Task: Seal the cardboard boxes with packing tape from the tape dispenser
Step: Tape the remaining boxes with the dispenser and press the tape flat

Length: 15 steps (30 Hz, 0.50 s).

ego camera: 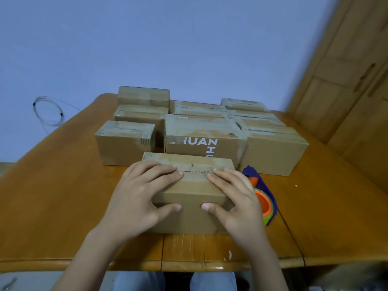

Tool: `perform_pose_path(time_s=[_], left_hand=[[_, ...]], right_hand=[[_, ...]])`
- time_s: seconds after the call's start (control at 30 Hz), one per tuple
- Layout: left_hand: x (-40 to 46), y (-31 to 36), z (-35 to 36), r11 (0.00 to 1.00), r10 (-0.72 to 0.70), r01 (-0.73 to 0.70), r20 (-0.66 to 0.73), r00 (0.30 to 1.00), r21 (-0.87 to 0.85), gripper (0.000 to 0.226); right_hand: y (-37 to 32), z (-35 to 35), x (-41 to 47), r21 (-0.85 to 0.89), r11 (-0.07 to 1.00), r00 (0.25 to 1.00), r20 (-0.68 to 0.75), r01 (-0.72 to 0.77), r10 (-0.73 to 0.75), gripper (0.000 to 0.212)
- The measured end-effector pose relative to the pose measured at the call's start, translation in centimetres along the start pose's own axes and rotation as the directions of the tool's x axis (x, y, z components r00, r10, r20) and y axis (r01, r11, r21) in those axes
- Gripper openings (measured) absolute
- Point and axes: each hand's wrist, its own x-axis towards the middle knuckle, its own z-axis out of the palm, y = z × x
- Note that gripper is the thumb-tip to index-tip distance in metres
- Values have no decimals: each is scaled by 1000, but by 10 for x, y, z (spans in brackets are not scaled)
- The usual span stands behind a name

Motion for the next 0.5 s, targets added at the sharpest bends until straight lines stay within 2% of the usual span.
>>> perform_pose_path(time_s=[0.13,0.27,0.4,0.43,0.5], left_hand=[[10,9,-12,998,-21,19,48,999,57,52],[25,17,-9,996,-4,-9,143,990,89,65],[24,14,-1,995,-26,7,190,981,99,69],[24,13,-1,995,-27,9,189,982,95,68],[23,13,-2,996,-18,0,182,983,95,66]], right_hand=[[2,1,-2,-23,1000,1000,-10,2,-2,58],[0,1,-2,-12,1000,1000,4,-15,15,54],[-5,-12,-1,183,980,994,93,-78,61,46],[-3,-15,-1,234,966,992,89,-110,91,45],[8,-21,-4,245,955,984,-16,-166,175,42]])
